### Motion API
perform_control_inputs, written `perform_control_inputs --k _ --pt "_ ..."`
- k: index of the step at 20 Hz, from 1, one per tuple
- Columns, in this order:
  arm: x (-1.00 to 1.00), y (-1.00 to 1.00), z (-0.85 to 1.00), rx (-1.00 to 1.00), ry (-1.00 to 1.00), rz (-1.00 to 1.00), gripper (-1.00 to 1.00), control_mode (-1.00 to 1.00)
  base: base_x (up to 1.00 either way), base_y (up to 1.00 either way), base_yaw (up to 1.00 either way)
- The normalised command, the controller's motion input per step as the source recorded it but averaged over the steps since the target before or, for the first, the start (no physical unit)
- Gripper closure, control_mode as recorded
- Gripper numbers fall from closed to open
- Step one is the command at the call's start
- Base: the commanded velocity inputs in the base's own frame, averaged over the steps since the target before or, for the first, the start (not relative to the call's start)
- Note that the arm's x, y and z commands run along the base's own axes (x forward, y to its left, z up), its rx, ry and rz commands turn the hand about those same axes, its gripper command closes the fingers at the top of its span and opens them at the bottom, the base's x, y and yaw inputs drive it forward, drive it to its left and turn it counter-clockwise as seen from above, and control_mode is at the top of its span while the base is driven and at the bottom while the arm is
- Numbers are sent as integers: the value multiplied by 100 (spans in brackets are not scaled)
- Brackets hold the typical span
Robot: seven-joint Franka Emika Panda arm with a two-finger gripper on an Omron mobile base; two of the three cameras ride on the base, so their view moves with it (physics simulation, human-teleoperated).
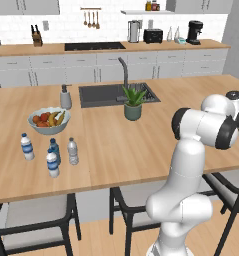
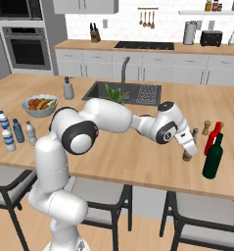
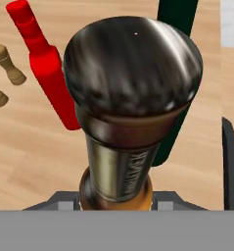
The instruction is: Move the plastic bottles in the middle to the plastics group, and the glass bottles in the middle to the glass group.
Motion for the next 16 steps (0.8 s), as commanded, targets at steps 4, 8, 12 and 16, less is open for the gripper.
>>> perform_control_inputs --k 4,8,12,16 --pt "0 -4 0 0 0 -6 100 -100 0 0 0" --pt "0 0 -9 -2 2 -7 100 -100 0 0 0" --pt "0 0 -8 -6 3 -9 100 -100 0 0 0" --pt "0 0 0 -1 0 -7 100 -100 0 0 0"
